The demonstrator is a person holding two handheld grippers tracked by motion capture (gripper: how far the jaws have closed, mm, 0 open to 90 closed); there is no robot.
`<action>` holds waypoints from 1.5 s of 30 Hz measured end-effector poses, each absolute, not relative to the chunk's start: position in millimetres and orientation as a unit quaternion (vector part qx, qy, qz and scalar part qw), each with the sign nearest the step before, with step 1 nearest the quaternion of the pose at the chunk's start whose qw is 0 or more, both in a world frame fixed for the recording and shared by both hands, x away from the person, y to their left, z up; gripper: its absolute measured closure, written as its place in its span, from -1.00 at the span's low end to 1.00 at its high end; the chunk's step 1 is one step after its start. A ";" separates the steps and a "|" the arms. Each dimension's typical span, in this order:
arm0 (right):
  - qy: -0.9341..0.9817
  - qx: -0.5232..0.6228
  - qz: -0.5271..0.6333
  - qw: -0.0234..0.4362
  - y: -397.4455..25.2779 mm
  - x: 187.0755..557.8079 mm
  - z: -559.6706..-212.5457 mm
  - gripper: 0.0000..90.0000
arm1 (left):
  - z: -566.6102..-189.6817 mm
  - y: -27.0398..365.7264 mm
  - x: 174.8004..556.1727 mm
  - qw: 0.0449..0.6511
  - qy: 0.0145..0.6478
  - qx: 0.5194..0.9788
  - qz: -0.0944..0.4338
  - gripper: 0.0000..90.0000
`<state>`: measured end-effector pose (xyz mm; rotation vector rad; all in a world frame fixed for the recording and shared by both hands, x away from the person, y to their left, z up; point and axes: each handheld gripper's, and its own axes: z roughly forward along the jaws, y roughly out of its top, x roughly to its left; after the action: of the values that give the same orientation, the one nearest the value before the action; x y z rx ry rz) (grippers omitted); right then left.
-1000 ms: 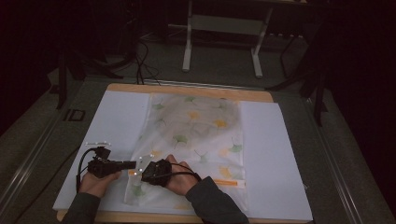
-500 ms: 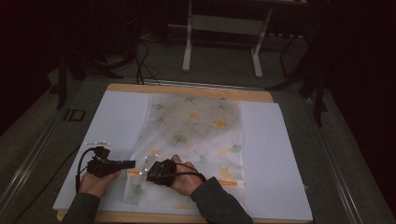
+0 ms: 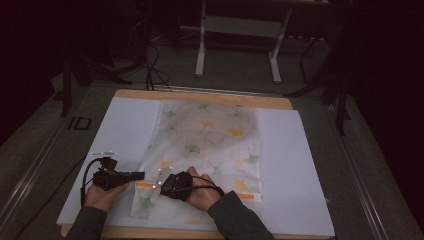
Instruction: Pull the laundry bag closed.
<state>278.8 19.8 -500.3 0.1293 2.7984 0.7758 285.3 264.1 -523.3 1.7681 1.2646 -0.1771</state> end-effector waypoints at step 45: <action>0.962 0.045 0.237 0.130 -15.4 271.2 -494.0 0.90 | -521.5 268.2 284.2 0.467 0.518 0.714 -0.065 0.98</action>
<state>271.2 -15.4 -494.0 0.1309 2.7950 0.6893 284.2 268.2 -521.5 1.7513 1.2709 -0.1589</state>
